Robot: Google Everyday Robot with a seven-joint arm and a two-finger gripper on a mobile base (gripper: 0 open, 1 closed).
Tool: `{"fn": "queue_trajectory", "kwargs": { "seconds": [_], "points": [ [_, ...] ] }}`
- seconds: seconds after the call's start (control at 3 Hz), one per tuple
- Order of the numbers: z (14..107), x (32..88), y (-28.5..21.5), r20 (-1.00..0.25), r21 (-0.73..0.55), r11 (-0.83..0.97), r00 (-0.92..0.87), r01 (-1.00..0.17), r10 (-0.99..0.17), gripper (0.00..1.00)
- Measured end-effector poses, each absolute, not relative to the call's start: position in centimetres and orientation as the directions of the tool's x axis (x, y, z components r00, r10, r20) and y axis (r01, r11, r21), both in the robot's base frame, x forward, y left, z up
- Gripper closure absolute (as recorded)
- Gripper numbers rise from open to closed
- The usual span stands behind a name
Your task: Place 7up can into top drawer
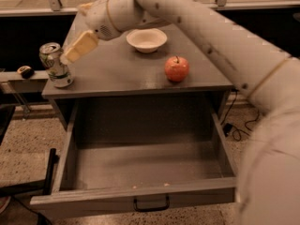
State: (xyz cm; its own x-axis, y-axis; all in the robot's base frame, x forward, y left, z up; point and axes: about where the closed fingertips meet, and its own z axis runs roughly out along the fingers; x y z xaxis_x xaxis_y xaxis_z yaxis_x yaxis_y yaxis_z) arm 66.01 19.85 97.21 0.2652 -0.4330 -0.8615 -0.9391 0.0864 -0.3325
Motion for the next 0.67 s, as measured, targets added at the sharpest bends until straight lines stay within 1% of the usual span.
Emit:
{"fn": "queue_trajectory", "kwargs": {
  "seconds": [0.33, 0.67],
  "points": [
    [96.81, 65.76, 21.06, -0.865, -0.319, 0.070, 0.260, -0.945, -0.429, 0.00],
    [96.82, 65.76, 21.02, -0.865, -0.319, 0.071, 0.260, -0.945, -0.428, 0.00]
  ]
}}
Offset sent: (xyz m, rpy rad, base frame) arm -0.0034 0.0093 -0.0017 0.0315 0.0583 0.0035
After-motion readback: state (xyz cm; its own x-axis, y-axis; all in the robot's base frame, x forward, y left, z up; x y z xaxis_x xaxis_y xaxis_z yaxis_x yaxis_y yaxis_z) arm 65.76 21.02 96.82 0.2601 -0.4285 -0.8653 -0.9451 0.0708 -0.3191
